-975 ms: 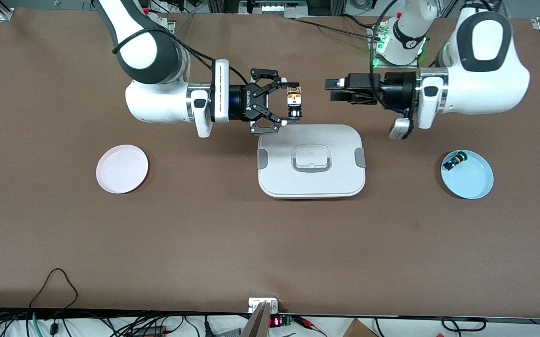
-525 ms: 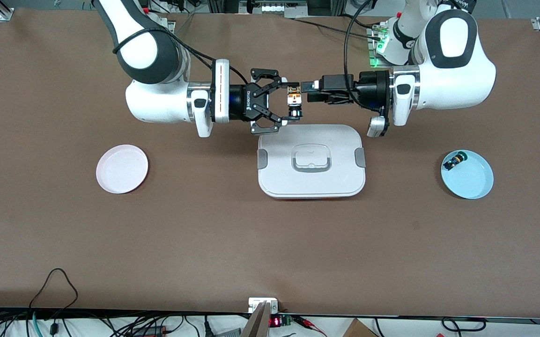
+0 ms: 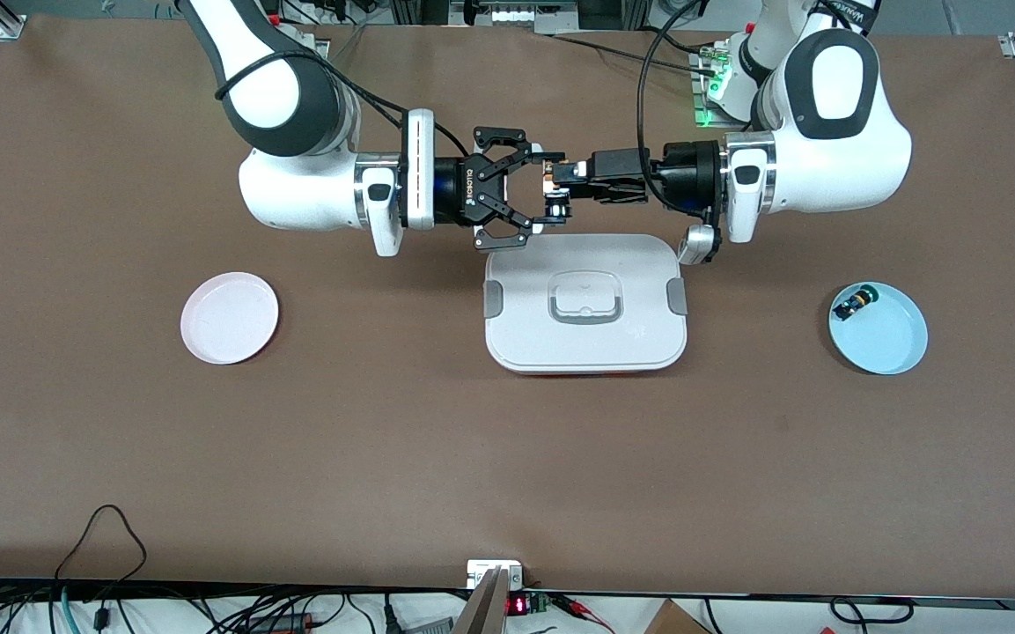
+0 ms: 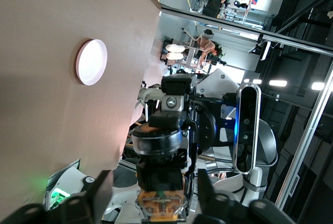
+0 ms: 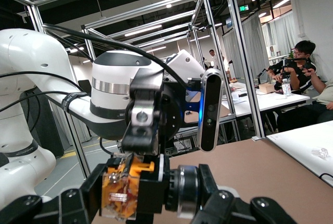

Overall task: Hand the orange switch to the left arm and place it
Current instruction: 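Close the left gripper on the switch and open the right gripper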

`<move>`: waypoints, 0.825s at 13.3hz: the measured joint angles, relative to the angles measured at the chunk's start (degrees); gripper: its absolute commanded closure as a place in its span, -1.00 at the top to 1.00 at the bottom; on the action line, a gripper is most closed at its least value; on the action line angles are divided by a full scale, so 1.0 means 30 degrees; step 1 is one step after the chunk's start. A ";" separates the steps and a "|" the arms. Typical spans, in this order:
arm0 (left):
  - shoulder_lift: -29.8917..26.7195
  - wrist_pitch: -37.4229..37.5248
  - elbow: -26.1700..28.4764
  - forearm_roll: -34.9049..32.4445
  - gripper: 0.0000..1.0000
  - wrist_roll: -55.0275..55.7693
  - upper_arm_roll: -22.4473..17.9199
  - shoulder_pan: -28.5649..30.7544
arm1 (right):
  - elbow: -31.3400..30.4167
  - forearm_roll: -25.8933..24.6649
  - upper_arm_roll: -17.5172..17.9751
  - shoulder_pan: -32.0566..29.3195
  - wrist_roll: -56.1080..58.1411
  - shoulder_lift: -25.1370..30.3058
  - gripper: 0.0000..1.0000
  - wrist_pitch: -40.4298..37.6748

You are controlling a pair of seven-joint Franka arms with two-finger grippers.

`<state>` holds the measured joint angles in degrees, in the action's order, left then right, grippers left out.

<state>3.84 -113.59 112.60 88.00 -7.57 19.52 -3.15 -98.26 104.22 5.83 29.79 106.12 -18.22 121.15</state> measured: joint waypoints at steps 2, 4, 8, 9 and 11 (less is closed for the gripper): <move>0.0010 -0.0036 -0.0023 0.0184 -0.54 -0.0074 0.0001 0.0017 | -0.0062 -0.0021 -0.0002 0.0003 0.0038 -0.0007 -0.92 0.0068; 0.0039 -0.0038 -0.0020 0.0233 -0.54 -0.0064 0.0002 0.0017 | -0.0064 -0.0021 -0.0002 0.0005 0.0137 -0.0007 -0.92 0.0114; 0.0041 -0.0039 -0.0021 0.0236 -0.54 -0.0065 0.0002 0.0019 | -0.0063 -0.0020 -0.0002 0.0006 0.0146 -0.0006 0.54 0.0124; 0.0041 -0.0038 -0.0021 0.0237 -0.54 -0.0065 0.0002 0.0019 | -0.0063 -0.0017 -0.0001 0.0007 0.0146 -0.0007 1.00 0.0127; 0.0048 -0.0039 -0.0015 0.0237 -0.54 -0.0128 0.0006 0.0022 | -0.0045 0.0056 -0.0003 0.0008 0.0110 0.0001 1.00 0.0138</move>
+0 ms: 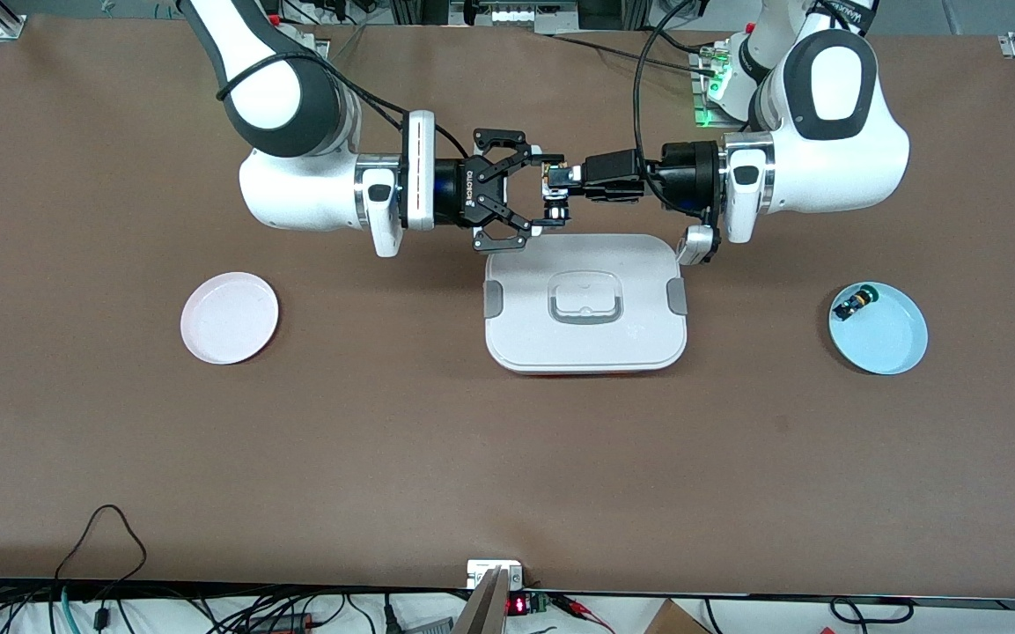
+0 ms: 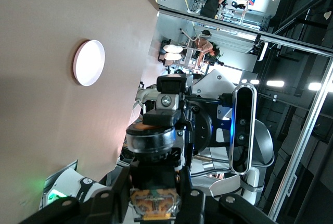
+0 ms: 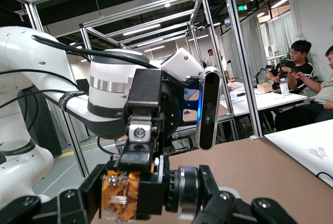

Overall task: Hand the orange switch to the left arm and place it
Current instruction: 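Close the left gripper on the switch and open the right gripper, then carry the switch with the left gripper while the right gripper withdraws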

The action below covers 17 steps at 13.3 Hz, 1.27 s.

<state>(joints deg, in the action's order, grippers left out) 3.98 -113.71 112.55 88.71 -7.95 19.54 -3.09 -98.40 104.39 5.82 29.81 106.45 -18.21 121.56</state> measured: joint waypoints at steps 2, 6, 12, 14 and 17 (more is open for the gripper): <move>0.0018 0.0000 0.0004 0.0000 -0.54 -0.0034 -0.0001 0.0001 | 0.0032 0.0026 0.0000 -0.0008 -0.0015 0.0013 1.00 0.0001; 0.0024 0.0000 0.0004 0.0000 -0.54 -0.0047 -0.0017 0.0033 | 0.0041 0.0033 -0.0004 -0.0040 -0.0024 0.0032 1.00 0.0063; 0.0018 -0.0055 -0.0158 -0.3903 -0.52 -0.0135 -0.0068 0.0128 | -0.0655 -0.0498 -0.0116 -0.0767 -0.0173 0.0511 1.00 0.0592; 0.0011 0.0058 -0.0465 -0.6806 -0.52 -0.0172 -0.0074 0.0214 | -0.1225 -0.1370 -0.0200 -0.1806 -0.0173 0.0941 1.00 0.0577; 0.0030 0.0312 -0.0938 -1.2969 -0.52 -0.0221 -0.0153 0.0643 | -0.2210 -0.3695 -0.0283 -0.3771 -0.1078 0.1714 1.00 0.0519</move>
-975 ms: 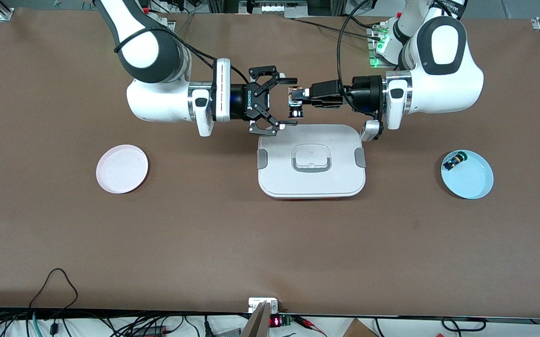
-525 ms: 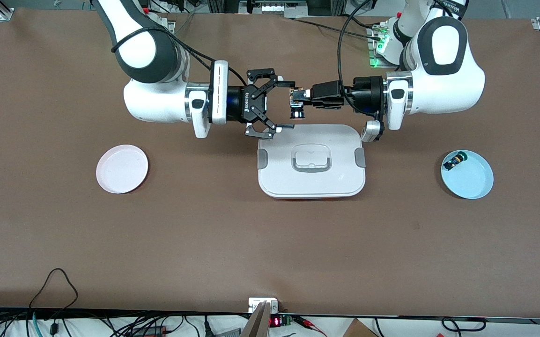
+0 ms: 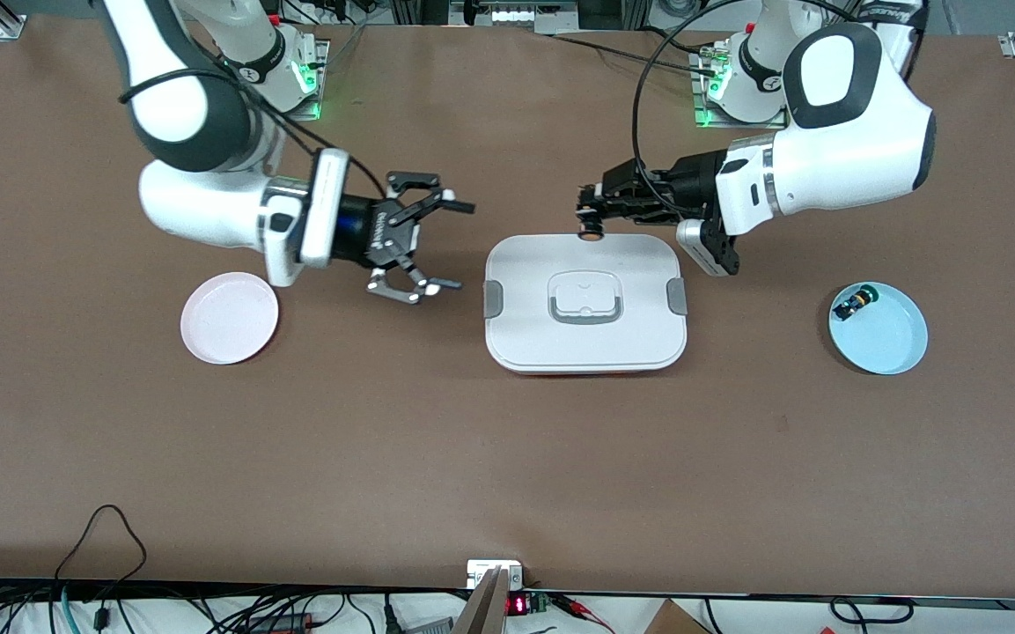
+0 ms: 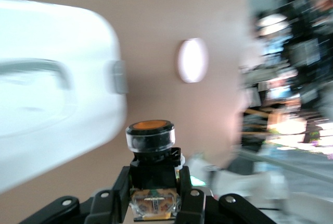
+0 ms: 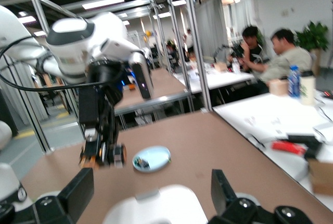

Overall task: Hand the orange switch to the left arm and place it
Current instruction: 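Carry the switch with the left gripper while the right gripper withdraws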

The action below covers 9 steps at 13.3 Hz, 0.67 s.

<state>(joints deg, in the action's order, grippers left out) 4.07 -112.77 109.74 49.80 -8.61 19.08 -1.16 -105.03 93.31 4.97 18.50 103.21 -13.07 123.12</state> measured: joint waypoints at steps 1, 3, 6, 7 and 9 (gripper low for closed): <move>0.0082 0.0262 -0.0223 -0.2184 -0.52 -0.0251 -0.0050 0.0265 | -0.0204 -0.1091 -0.0033 -0.0633 -0.0928 0.0210 1.00 -0.0089; 0.0453 0.0977 -0.0955 -0.6627 -0.52 -0.1101 -0.0106 0.0603 | -0.0374 -0.3435 -0.0164 -0.1836 -0.4052 0.0478 1.00 -0.0627; 0.1326 0.1189 -0.1359 -1.2698 -0.51 -0.4304 -0.0126 0.0924 | -0.0439 -0.5517 -0.0222 -0.2819 -0.9802 0.0603 1.00 -0.1997; 0.1629 0.1188 -0.1380 -1.4768 -0.51 -0.5469 -0.0135 0.1058 | -0.0432 -0.6617 -0.0222 -0.2886 -1.1972 0.0661 1.00 -0.2100; 0.2057 0.1189 -0.1407 -1.7763 -0.51 -0.7955 -0.0150 0.1475 | -0.0429 -0.8779 -0.0180 -0.2861 -1.6883 0.0760 1.00 -0.2103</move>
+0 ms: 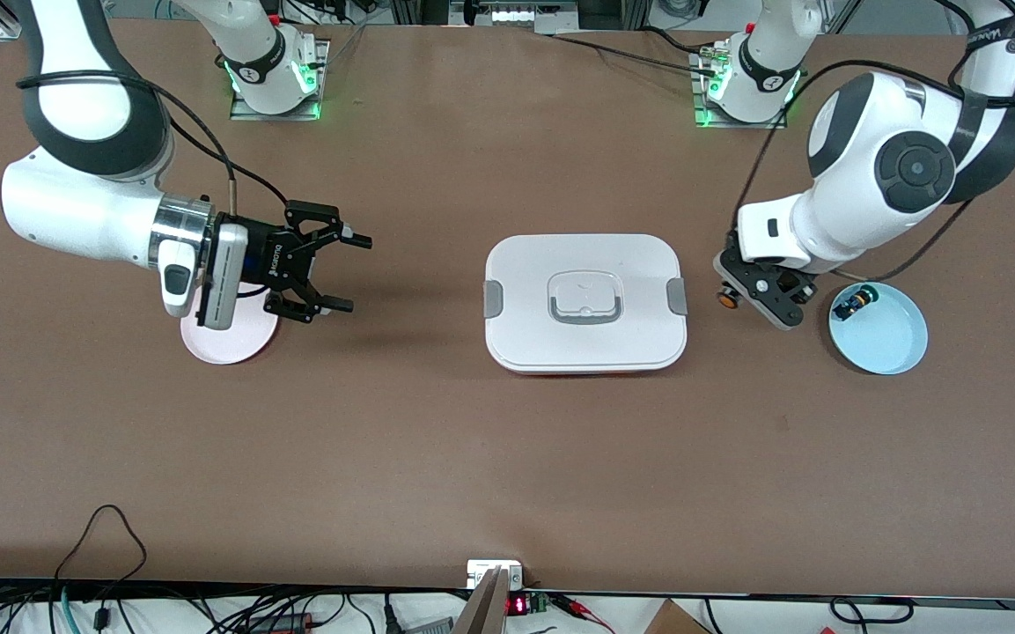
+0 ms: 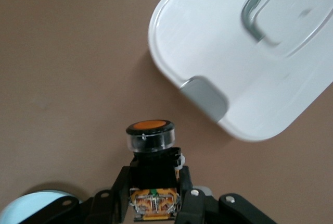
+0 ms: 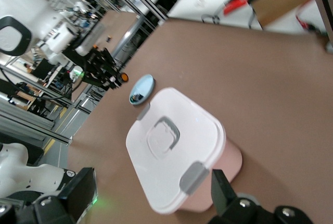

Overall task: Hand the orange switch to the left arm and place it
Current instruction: 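Carry the switch with the left gripper while the right gripper withdraws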

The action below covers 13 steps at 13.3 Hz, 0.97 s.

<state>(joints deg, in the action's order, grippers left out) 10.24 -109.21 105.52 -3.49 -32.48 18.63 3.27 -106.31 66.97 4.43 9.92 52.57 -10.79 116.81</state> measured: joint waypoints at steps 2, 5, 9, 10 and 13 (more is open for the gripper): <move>0.0196 0.0007 0.0003 -0.2157 -0.50 -0.2831 -0.0012 0.0628 | 0.0009 -0.2412 0.0024 0.0052 -0.4752 0.0006 1.00 -0.0029; 0.0486 -0.0211 0.0060 -0.4262 -0.49 -0.6314 -0.0037 0.1890 | 0.0120 -0.8106 0.0106 0.0203 -1.1346 0.0100 1.00 -0.0631; 0.1207 -0.3814 0.1149 -0.4631 -0.46 -1.2944 -0.0166 0.5288 | 0.1631 -1.5505 0.0137 0.0319 -1.7938 0.0439 1.00 -0.5898; 0.1698 -0.4955 0.1405 -0.4632 -0.46 -1.4556 -0.0197 0.6208 | 0.2065 -1.7735 0.0161 0.0456 -1.8512 0.0472 1.00 -0.6902; 0.3693 -0.7620 0.1626 -0.4633 -0.45 -1.7093 -0.0228 0.8212 | 0.3341 -2.2254 0.0083 0.0659 -1.9259 0.0561 1.00 -0.8255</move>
<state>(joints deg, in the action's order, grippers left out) 21.32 -132.07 110.40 -17.38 -83.76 17.95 27.90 -96.29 0.21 4.68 11.90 -5.21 -9.11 92.05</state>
